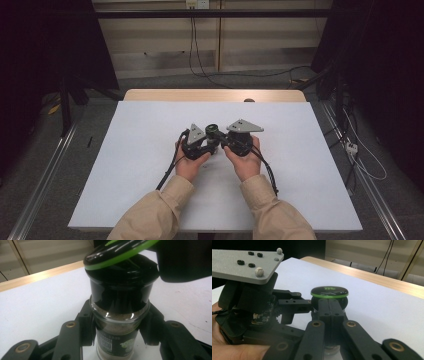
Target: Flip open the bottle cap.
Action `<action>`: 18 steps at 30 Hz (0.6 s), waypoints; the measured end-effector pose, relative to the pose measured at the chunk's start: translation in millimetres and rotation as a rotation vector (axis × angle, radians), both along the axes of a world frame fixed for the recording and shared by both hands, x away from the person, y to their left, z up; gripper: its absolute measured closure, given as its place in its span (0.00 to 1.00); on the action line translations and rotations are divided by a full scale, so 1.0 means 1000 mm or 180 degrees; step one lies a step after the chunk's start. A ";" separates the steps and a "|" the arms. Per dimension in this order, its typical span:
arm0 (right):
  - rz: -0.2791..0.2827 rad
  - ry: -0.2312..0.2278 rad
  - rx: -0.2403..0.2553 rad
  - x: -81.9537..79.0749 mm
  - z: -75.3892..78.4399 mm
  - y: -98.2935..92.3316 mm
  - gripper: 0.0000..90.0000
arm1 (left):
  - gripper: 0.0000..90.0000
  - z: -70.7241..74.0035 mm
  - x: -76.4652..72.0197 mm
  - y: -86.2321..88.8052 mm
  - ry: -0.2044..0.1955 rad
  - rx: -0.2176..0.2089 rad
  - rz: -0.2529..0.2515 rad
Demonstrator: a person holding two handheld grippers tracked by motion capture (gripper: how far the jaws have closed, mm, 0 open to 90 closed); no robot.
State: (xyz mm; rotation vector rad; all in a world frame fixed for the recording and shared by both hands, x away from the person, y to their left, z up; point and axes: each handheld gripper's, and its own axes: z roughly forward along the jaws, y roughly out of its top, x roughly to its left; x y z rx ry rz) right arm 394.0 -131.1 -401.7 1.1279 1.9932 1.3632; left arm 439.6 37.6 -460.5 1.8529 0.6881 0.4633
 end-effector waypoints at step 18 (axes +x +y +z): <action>0.0005 0.0003 0.0002 0.001 0.002 0.000 1.00 | 0.60 0.000 0.000 0.000 0.0011 -0.0010 0.0000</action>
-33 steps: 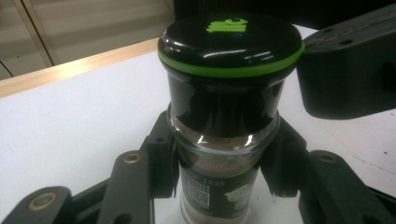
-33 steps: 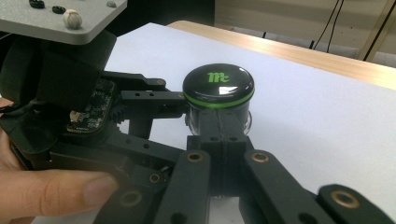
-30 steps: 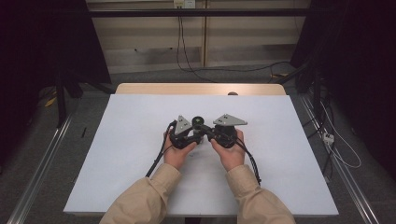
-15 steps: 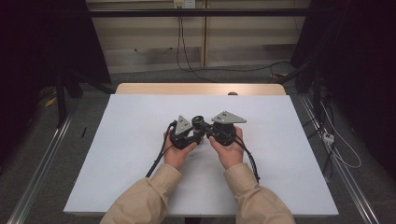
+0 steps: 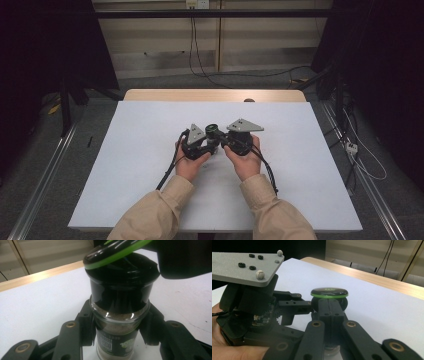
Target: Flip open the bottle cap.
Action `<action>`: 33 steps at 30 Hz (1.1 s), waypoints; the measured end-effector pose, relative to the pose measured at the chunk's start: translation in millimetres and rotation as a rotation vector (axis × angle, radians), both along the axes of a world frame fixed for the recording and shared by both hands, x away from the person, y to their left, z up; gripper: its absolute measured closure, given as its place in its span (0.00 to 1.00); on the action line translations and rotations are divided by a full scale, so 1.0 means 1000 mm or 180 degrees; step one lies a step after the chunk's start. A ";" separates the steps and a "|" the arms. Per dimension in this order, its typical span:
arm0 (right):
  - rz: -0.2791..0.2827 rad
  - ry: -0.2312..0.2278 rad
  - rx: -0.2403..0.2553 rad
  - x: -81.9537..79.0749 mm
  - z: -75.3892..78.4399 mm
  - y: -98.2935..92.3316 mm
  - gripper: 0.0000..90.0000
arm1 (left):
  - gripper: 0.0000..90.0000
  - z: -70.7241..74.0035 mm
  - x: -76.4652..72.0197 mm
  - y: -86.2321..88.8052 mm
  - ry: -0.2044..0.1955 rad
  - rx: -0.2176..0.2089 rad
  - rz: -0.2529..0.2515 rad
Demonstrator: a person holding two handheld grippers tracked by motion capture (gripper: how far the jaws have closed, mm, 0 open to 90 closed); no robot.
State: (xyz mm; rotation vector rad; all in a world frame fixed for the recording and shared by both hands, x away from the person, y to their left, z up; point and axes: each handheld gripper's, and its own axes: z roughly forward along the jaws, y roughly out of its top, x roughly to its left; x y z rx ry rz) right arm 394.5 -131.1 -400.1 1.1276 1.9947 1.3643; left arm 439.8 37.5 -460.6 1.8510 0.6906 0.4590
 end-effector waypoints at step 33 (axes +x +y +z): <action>0.0045 -0.0036 -0.0012 0.006 0.008 0.005 1.00 | 0.60 0.000 0.000 0.000 0.0014 -0.0015 0.0002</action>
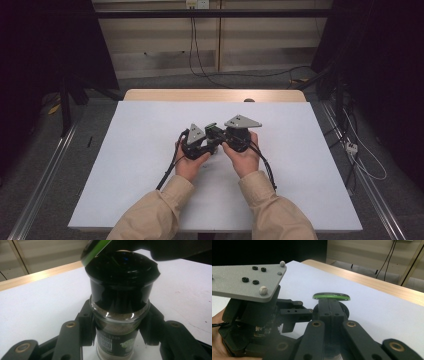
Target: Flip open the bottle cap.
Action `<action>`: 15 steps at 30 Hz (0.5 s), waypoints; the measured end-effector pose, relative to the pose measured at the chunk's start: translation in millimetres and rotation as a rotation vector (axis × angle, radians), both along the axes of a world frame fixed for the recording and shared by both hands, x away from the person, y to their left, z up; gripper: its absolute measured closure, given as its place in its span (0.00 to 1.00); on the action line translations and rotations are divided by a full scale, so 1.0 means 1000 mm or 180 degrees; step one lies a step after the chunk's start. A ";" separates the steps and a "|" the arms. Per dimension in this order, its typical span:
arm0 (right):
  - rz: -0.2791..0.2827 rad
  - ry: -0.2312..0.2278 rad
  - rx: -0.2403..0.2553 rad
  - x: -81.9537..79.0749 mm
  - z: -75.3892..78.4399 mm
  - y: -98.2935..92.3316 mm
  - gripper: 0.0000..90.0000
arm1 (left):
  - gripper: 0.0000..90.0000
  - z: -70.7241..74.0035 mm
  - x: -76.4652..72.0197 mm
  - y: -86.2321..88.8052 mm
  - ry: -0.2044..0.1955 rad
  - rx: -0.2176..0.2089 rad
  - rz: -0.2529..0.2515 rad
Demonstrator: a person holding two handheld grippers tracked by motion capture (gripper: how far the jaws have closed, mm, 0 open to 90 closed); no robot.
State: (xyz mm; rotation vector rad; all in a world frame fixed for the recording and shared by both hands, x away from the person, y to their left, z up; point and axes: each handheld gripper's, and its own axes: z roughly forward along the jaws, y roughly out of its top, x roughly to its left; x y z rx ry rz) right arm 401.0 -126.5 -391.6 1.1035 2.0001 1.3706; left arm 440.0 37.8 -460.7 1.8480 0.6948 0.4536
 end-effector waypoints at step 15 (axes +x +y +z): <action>-0.0013 -0.0026 0.0012 0.002 0.001 0.001 1.00 | 0.60 0.000 0.000 0.000 -0.0006 0.0003 0.0004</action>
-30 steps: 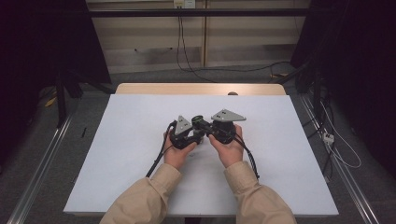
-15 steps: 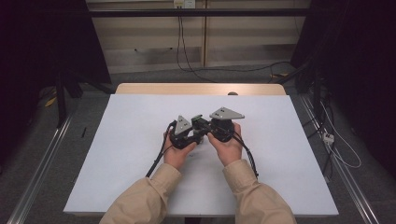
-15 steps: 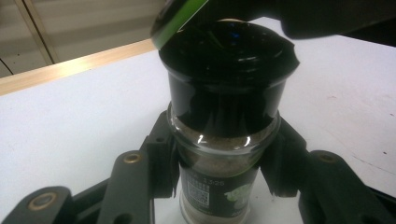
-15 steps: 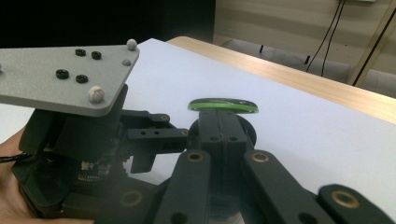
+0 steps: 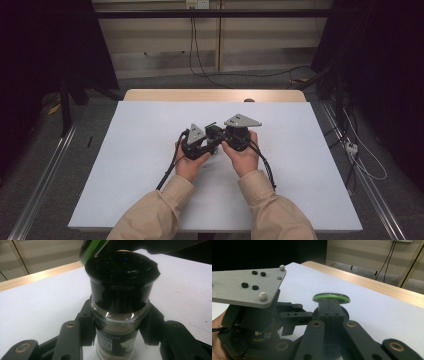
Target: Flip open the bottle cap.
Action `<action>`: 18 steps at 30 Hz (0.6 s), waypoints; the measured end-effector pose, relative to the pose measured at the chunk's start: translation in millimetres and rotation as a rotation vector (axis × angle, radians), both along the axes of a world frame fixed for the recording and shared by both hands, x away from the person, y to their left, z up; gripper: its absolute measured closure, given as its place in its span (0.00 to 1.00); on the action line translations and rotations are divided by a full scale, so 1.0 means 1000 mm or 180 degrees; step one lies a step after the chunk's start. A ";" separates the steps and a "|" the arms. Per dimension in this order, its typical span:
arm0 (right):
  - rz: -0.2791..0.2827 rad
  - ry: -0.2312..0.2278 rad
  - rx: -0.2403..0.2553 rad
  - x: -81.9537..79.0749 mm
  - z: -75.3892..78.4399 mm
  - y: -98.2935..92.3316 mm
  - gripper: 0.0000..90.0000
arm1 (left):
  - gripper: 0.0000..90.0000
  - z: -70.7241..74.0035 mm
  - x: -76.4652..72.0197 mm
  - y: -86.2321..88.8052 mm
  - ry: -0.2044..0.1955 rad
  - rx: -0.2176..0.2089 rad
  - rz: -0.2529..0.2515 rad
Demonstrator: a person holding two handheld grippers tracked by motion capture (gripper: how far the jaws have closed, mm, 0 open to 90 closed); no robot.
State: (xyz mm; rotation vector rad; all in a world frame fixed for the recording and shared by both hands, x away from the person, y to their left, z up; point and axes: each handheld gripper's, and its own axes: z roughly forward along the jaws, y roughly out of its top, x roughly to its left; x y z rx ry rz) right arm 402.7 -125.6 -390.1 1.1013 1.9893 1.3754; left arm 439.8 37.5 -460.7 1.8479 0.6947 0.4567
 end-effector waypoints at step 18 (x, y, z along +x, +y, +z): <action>-0.0003 -0.0040 -0.0004 0.004 0.006 0.003 1.00 | 0.60 0.000 0.000 0.000 -0.0001 -0.0003 0.0001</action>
